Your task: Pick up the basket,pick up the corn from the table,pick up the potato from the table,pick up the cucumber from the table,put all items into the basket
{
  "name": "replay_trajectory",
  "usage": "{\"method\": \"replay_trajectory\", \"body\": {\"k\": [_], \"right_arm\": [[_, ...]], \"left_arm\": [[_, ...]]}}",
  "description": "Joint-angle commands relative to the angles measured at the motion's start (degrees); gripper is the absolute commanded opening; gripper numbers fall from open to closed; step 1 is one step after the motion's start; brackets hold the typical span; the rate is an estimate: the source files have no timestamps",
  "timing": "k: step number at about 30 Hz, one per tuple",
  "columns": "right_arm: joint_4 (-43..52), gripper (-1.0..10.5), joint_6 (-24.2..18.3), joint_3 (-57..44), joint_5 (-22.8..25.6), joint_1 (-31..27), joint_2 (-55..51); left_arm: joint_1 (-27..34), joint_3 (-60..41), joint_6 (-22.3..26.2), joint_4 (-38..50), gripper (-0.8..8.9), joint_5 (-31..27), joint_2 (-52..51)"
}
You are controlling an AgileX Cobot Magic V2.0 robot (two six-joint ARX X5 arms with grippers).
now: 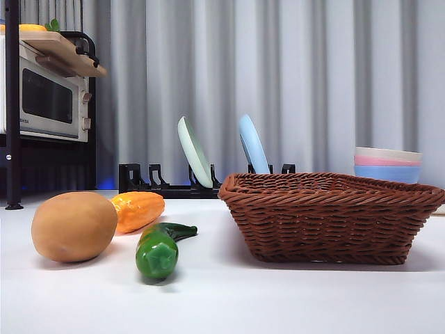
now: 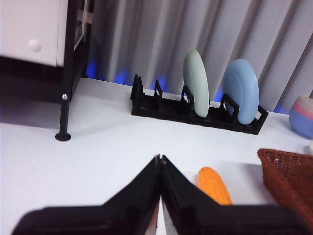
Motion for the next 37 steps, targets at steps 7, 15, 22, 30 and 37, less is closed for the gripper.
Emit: {"method": "replay_trajectory", "body": {"k": [7, 15, 22, 30, 37], "right_arm": [[-2.1, -0.1, -11.58, 16.7, -0.13, 0.02, 19.43], [-18.36, 0.0, -21.53, 35.28, -3.28, 0.02, 39.21], [-24.92, 2.5, -25.14, 42.51, -11.89, 0.09, 50.93], [-24.76, 4.7, -25.29, 43.58, -11.67, 0.2, 58.82], [-22.69, 4.7, -25.27, 46.58, -11.74, 0.9, 69.7]], "left_arm": [[0.11, 16.15, 4.0, -5.68, -0.07, 8.02, 19.37], [0.07, 27.65, 9.05, -15.69, -0.04, 15.93, 35.19], [-0.17, 30.03, 10.99, -19.76, 3.47, 19.67, 41.92], [-0.42, 30.03, 10.49, -19.69, 3.85, 19.65, 42.69], [-0.42, 30.03, 10.49, -19.71, 3.85, 19.63, 42.69]]}}
